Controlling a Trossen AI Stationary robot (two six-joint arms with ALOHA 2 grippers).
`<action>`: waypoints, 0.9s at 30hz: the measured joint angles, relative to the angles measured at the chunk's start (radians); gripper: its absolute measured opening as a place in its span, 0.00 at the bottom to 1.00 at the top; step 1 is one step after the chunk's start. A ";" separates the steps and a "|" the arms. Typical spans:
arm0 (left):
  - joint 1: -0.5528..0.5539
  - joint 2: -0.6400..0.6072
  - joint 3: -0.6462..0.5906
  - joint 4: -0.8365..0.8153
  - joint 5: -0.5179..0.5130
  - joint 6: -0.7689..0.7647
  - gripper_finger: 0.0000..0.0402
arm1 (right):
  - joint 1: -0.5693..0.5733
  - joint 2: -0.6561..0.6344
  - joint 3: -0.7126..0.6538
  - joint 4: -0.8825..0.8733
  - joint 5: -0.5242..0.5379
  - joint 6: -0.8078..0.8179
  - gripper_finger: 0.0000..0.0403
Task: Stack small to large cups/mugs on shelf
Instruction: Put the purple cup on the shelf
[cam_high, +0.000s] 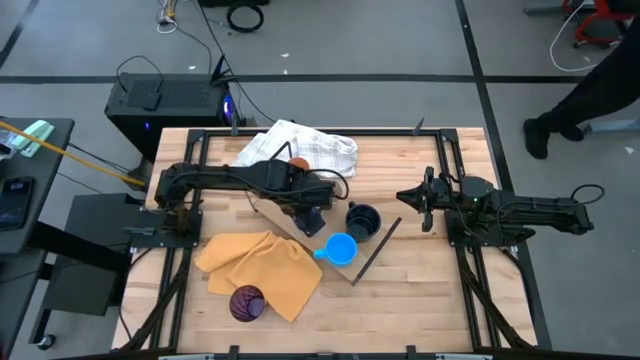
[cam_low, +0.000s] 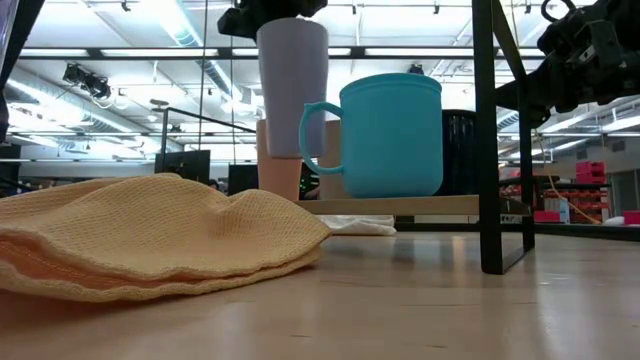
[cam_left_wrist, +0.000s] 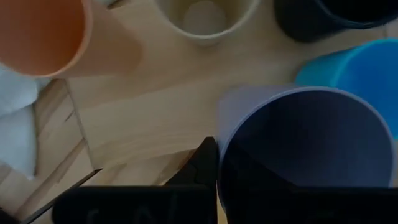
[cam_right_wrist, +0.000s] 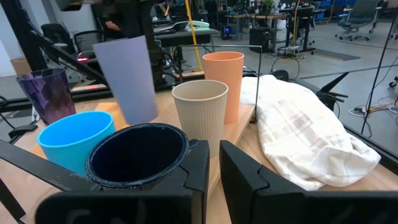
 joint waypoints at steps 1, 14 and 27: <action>0.006 0.000 0.000 -0.005 -0.002 -0.006 0.02 | 0.000 0.000 0.000 0.000 0.000 0.000 0.11; 0.048 0.012 0.000 -0.026 0.009 -0.046 0.02 | 0.000 0.000 0.000 0.000 0.000 0.000 0.11; 0.030 0.091 0.000 -0.014 0.021 -0.040 0.02 | 0.000 0.004 0.000 -0.003 0.000 0.000 0.11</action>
